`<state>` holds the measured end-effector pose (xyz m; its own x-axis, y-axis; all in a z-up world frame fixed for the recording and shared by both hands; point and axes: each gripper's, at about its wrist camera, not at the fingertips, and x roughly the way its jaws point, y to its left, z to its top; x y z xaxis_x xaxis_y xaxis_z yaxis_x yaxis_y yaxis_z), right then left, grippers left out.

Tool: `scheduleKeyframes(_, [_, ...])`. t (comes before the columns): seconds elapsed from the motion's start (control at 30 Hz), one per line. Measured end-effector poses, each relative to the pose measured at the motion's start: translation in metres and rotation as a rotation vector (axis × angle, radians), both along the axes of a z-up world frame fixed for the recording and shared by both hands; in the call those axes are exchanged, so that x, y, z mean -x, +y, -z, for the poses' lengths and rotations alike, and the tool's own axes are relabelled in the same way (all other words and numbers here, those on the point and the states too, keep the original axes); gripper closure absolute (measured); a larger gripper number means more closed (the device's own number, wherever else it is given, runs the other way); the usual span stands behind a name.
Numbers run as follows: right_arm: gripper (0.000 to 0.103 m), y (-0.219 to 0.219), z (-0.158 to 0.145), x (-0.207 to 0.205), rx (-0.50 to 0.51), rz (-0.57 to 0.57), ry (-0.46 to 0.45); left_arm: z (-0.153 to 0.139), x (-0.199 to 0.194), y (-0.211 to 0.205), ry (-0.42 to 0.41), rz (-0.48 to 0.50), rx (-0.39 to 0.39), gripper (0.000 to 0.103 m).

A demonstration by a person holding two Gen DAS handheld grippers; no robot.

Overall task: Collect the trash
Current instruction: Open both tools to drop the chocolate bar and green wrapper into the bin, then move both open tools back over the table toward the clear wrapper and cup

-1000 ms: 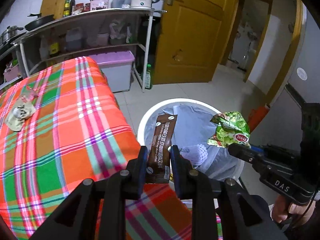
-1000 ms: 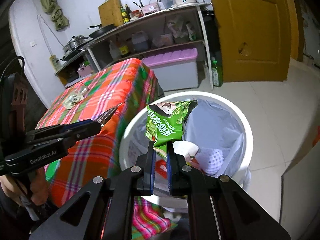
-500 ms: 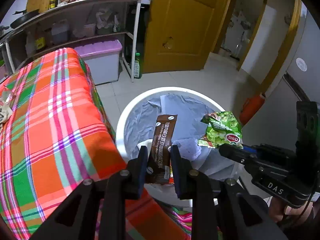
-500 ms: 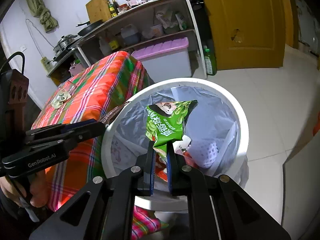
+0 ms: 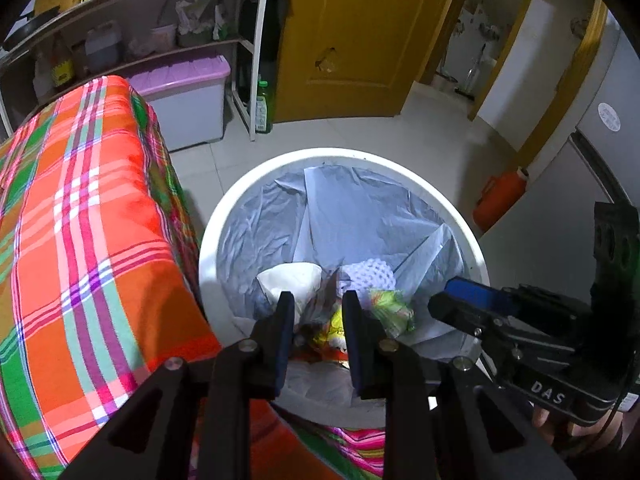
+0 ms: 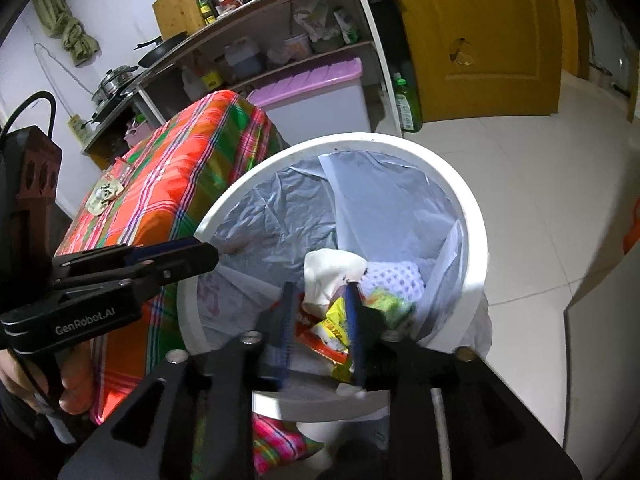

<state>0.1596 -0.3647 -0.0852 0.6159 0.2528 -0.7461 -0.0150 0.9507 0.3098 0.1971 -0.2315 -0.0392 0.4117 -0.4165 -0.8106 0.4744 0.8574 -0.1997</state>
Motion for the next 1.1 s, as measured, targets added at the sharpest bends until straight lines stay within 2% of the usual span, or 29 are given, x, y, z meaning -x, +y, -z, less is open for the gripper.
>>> scheduleKeyframes(0.1, [0.064, -0.002, -0.002, 0.002, 0.003, 0.004, -0.007, -0.001, 0.002, 0.002, -0.002, -0.003, 0.006, 0.072])
scheduleKeyframes(0.3, [0.064, -0.002, -0.009, 0.007, 0.003, 0.006, -0.022, -0.009, 0.008, 0.009, -0.026, -0.016, 0.022, 0.072])
scheduleKeyframes(0.57, [0.064, 0.01, -0.033, 0.02, 0.002, -0.012, -0.077, -0.036, 0.03, 0.033, -0.116, -0.064, 0.037, 0.072])
scheduleKeyframes(0.83, [0.064, 0.039, -0.06, 0.03, 0.011, -0.066, -0.137, -0.059, 0.05, 0.072, -0.189, -0.143, 0.059, 0.072])
scheduleKeyframes(1.1, [0.064, 0.075, -0.077, 0.038, 0.035, -0.125, -0.177, -0.068, 0.065, 0.114, -0.227, -0.224, 0.075, 0.072])
